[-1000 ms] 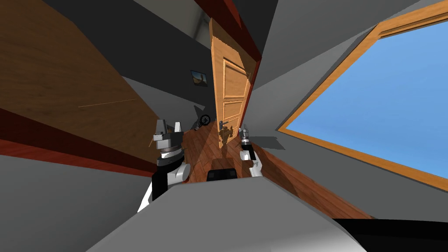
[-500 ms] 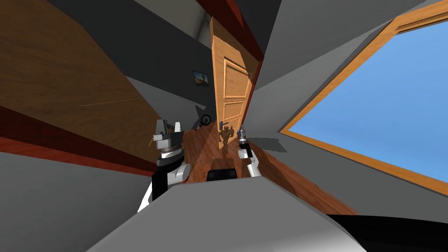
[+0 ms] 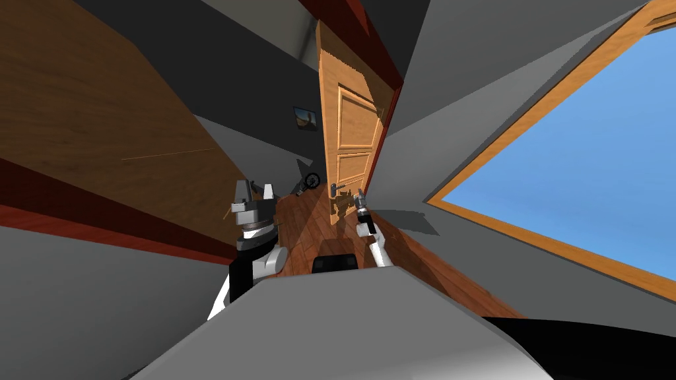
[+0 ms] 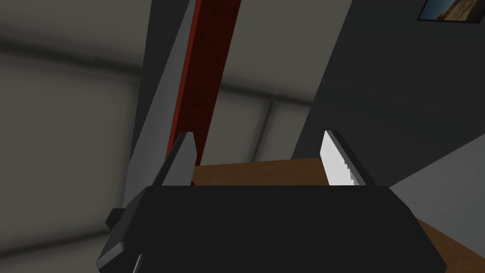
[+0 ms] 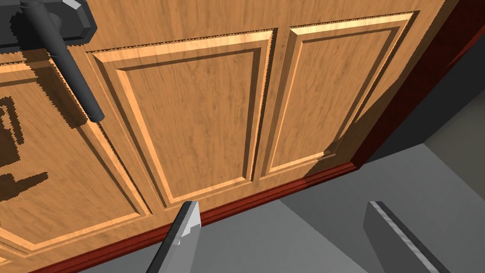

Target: Push the door open

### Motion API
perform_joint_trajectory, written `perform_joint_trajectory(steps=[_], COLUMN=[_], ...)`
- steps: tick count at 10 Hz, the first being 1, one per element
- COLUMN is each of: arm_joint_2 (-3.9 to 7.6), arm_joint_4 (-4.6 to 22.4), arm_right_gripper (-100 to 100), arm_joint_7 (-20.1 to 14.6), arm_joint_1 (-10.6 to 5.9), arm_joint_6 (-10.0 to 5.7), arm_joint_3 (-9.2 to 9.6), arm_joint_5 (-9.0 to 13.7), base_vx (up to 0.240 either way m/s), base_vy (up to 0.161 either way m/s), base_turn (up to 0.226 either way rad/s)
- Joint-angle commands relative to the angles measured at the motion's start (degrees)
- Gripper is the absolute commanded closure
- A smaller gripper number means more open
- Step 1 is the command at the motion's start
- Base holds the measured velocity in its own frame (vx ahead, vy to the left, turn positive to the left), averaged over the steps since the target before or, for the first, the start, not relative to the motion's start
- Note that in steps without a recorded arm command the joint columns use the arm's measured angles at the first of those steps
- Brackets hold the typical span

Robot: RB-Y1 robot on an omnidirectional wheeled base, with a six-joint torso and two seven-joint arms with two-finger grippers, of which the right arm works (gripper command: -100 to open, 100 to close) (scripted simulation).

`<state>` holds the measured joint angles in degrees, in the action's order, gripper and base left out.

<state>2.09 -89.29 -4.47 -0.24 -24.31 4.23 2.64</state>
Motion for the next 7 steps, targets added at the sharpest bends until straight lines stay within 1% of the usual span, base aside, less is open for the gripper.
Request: perform_joint_trajectory(steps=[1, 2, 3, 4, 5, 6, 7], arm_joint_2=[0.09, 0.17, 0.17, 0.20, 0.20, 0.21, 0.21], arm_joint_4=[1.96, 4.04, 4.70, 6.69, 7.44, 9.58, 10.18], arm_right_gripper=[-100, -100, -100, -100, -100, -100, -100], arm_joint_7=[-0.12, -0.32, -0.32, -0.52, -0.52, -0.73, -0.73], arm_joint_1=[-0.66, -2.21, -2.21, -3.77, -3.77, -5.32, -5.32], arm_joint_6=[-0.21, -0.44, -0.44, -0.68, -0.68, -0.92, -0.92], arm_joint_3=[0.18, 0.48, 0.48, 0.79, 0.79, 1.09, 1.09], arm_joint_5=[-0.09, -0.27, -0.27, -0.45, -0.45, -0.64, -0.64], base_vx=[0.031, 0.028, 0.019, 0.022, 0.022, 0.027, 0.024], base_vy=[-0.061, -0.066, -0.054, -0.054, -0.049, -0.062, -0.058], base_turn=[0.036, 0.056, 0.050, 0.078, 0.043, 0.062, 0.050])
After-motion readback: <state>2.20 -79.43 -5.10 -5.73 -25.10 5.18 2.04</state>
